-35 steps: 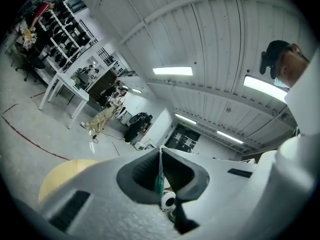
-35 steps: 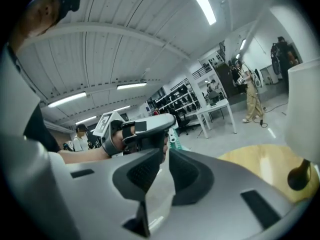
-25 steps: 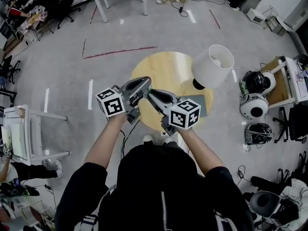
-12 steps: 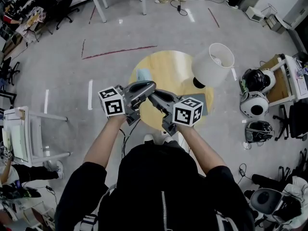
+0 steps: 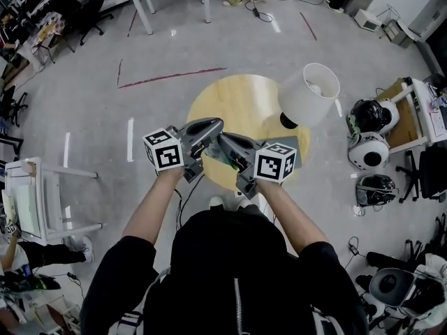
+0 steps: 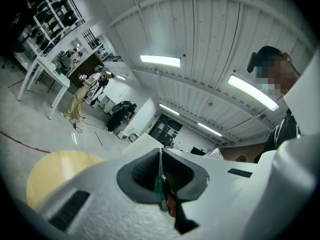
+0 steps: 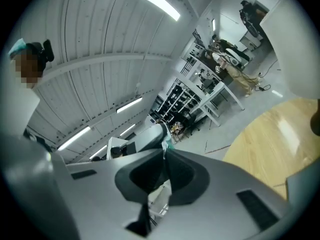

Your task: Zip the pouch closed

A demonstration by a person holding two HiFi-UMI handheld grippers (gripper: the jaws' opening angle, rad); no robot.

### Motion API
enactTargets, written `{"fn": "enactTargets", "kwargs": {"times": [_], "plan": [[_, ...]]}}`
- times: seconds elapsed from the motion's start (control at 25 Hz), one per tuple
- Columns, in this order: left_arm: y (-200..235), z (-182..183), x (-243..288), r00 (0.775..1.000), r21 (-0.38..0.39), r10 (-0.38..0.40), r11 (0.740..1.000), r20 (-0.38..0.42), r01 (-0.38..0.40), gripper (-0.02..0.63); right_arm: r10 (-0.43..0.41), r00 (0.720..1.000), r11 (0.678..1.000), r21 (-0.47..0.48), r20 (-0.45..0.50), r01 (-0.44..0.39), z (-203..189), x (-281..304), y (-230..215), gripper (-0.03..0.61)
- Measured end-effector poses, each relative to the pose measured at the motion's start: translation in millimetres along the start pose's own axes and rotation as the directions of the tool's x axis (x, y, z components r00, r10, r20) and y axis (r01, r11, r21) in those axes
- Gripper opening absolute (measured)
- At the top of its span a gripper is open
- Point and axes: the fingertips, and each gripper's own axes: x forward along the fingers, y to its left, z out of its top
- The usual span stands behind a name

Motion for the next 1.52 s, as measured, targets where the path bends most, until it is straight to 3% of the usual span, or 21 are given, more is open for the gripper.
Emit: {"fn": "enactTargets", "kwargs": {"times": [0.72,1.04,1.2,1.36,1.52], "plan": [[3.7,4.5,0.1,1.000,0.061,-0.006,0.998,0.021,0.005,0.012,-0.031,0.999,0.999,-0.017,-0.007,0.031,2.8,-0.7,-5.3,0.006],[2.2,0.0,-1.5,0.999,0.027,-0.025,0.999,0.039,0.024,0.012,-0.042,0.999,0.999,-0.010,0.012,0.042,-1.5,-4.4,-6.3,0.006],[7.9,13.9,-7.4,0.993,-0.024,-0.010,1.000,0.113,0.013,0.011,-0.066,0.998,0.998,-0.006,-0.006,0.066,-9.0,-10.4,-11.5,0.006],[3.4,11.2,-5.7,0.998,0.047,-0.028,0.999,0.048,0.026,0.011,-0.078,0.997,0.997,0.011,-0.011,0.078,-17.8,-17.7,-16.7,0.005],[5.1,14.6,-10.3,0.998,0.034,-0.016,0.999,0.063,0.014,0.011,-0.079,0.997,0.997,0.016,-0.012,0.079,-18.5,-12.6,-13.1,0.005]]}}
